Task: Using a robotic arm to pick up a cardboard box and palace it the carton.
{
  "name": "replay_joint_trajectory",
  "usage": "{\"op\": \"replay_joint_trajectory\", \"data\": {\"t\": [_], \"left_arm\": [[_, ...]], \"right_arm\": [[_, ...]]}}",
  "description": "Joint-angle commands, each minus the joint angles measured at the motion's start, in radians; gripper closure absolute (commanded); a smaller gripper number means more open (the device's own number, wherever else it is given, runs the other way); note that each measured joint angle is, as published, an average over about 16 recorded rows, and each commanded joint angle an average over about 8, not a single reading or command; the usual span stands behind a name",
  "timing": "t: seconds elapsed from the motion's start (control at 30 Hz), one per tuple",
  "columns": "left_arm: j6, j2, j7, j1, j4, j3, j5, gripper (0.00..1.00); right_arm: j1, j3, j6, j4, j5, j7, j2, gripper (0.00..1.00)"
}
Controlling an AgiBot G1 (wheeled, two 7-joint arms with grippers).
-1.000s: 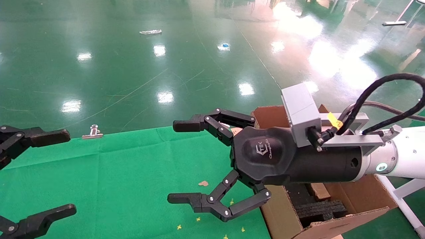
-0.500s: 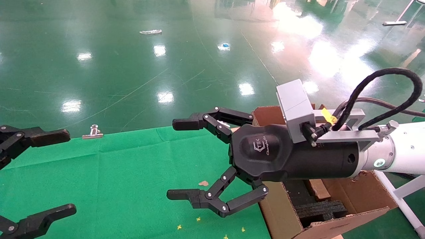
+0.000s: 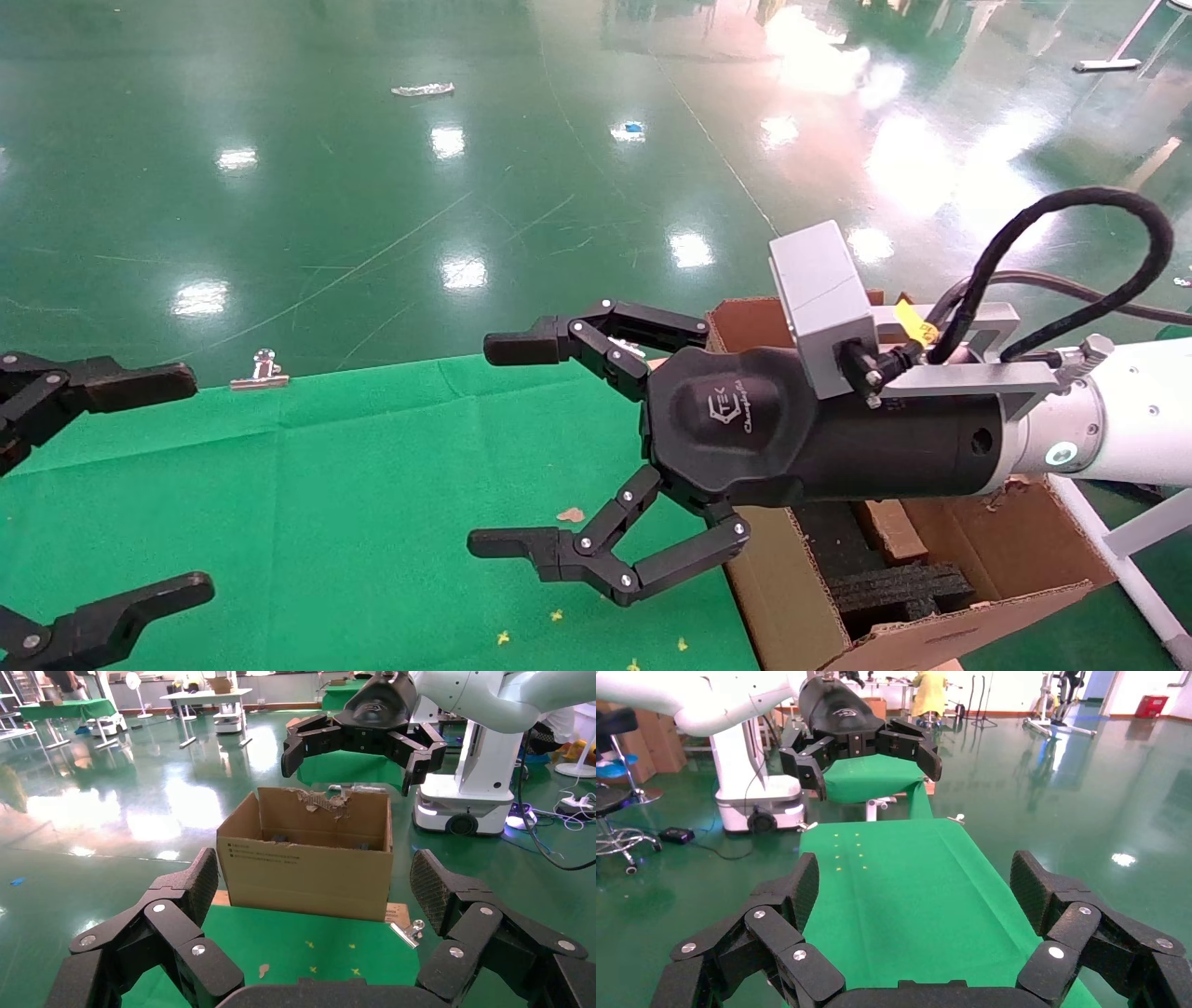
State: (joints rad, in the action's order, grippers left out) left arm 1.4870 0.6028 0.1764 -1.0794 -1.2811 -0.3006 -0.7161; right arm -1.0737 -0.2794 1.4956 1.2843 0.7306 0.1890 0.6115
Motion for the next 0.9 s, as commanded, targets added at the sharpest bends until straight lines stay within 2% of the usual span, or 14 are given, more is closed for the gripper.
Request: {"op": "replay_joint_trajectory", "data": {"t": [0.03,0.9], "left_arm": [[0.000,0.000,0.000,0.000,0.000,0.000,0.000,0.00],[0.000,0.000,0.000,0.000,0.000,0.000,0.000,0.00]], "right_arm": [[-0.001,-0.001,0.000,0.000,0.001,0.000,0.000,0.00],[-0.005,-0.004,-0.001,-0.002,0.002,0.002,-0.001,0.00]]}}
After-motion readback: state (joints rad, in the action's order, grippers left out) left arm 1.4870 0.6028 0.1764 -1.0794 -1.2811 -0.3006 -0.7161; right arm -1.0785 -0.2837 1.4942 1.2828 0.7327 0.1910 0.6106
